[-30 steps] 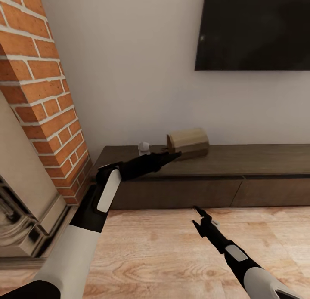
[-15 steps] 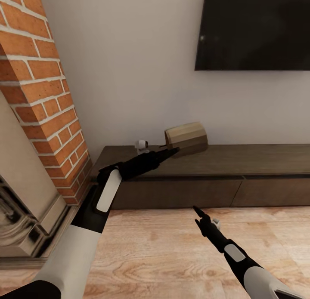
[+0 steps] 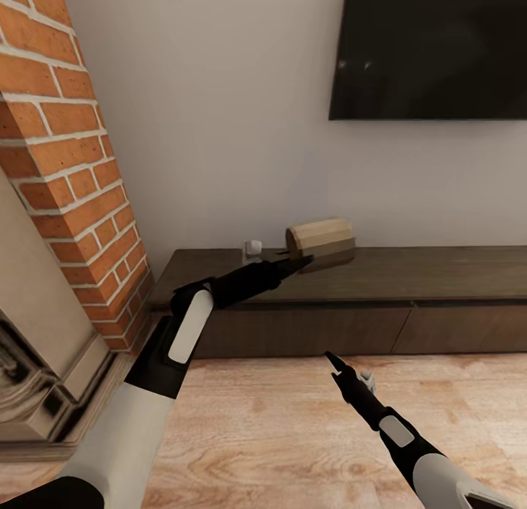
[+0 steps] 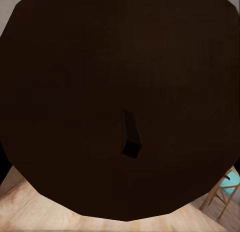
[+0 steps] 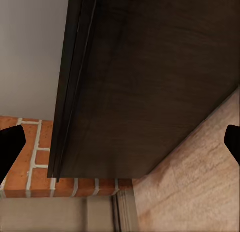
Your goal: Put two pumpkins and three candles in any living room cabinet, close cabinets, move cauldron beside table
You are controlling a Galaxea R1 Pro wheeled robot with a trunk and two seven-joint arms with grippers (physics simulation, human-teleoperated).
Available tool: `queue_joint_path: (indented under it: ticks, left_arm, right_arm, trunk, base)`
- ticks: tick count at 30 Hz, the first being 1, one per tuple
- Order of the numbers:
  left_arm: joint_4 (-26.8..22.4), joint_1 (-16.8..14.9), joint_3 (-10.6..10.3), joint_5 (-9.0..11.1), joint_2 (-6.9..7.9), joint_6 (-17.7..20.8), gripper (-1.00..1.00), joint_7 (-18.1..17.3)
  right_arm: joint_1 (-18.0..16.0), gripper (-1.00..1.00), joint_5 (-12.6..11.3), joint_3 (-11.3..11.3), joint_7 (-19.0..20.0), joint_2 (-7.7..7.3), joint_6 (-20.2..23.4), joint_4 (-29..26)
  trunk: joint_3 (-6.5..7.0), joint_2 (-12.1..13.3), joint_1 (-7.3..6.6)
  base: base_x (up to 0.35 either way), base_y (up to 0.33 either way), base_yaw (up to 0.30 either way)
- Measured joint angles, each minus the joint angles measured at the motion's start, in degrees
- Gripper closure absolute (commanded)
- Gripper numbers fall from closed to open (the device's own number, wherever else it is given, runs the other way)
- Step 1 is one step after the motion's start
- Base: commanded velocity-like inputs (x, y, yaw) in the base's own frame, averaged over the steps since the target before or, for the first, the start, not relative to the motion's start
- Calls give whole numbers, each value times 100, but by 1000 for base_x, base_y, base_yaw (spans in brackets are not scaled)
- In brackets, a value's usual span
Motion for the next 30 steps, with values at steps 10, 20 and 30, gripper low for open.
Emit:
queue_joint_path:
  ticks: [10,20,30]
  left_arm:
    - [-14,1,-18,16,0,-2,100,-11]
    - [-42,2,-16,209,-1,2,100,-304]
    - [-35,1,-18,257,-1,0,100,-305]
  right_arm:
    - [0,-100,-268,-40,472,-14,730,7]
    - [1,-100,-885,-34,569,-21,828,8]
    - [1,-100,-895,-27,566,-25,825,8]
  trunk:
    - [0,0,0]
    - [0,0,1]
    - [0,0,1]
  base:
    - [111,-108,0]
    - [78,-61,0]
    - [2,-2,0]
